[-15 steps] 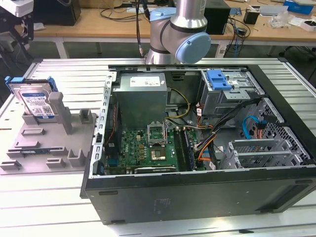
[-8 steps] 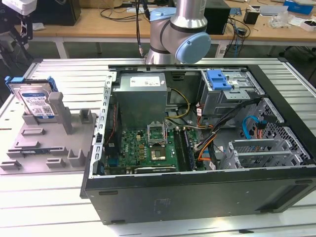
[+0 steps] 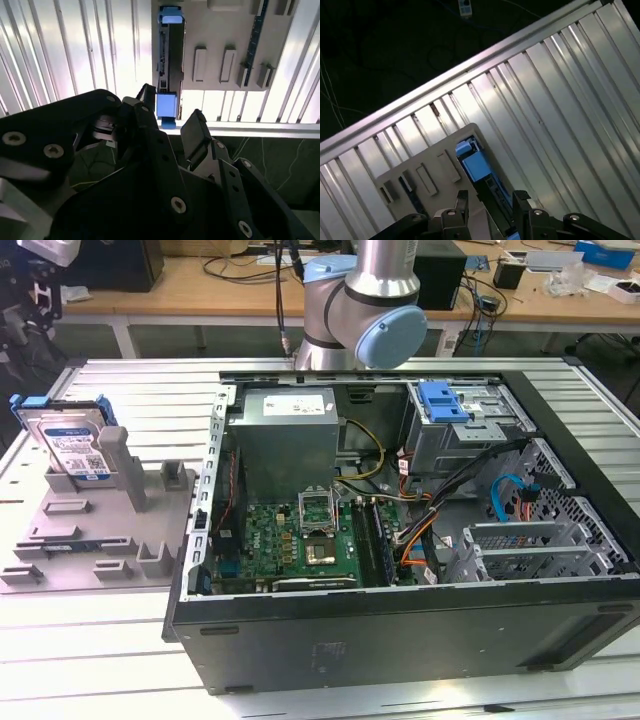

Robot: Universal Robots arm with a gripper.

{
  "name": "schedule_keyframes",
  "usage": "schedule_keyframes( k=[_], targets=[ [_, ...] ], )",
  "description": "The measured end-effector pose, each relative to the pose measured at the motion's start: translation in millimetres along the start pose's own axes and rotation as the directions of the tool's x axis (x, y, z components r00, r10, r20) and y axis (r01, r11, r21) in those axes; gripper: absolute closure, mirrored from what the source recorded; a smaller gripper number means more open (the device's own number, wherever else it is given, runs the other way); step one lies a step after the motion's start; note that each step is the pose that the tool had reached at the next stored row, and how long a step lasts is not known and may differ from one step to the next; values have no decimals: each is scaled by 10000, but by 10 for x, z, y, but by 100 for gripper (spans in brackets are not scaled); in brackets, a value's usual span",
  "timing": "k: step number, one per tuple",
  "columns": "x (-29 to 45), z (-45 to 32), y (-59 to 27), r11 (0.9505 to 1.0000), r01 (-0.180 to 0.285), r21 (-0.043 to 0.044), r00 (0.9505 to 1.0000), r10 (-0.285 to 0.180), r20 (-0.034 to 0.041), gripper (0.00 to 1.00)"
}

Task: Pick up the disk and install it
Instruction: 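Pick up the disk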

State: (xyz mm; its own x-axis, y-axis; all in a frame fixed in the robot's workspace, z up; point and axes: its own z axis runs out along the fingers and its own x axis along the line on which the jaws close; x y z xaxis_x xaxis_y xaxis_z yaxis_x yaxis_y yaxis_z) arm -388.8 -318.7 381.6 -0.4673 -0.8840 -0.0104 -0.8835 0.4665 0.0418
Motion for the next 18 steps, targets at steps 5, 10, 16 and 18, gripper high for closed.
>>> schedule_keyframes(
  k=[5,10,16,18],
  targets=[
    [0,1,0,9949,1004,18,9949,-1004,-108,52],
    [0,3,0,9678,2518,49,9672,-2514,-361,52],
    [2,4,3,9409,3387,75,9391,-3375,-649,52],
    [2,4,3,9406,3395,75,9388,-3383,-649,52]
  ],
)
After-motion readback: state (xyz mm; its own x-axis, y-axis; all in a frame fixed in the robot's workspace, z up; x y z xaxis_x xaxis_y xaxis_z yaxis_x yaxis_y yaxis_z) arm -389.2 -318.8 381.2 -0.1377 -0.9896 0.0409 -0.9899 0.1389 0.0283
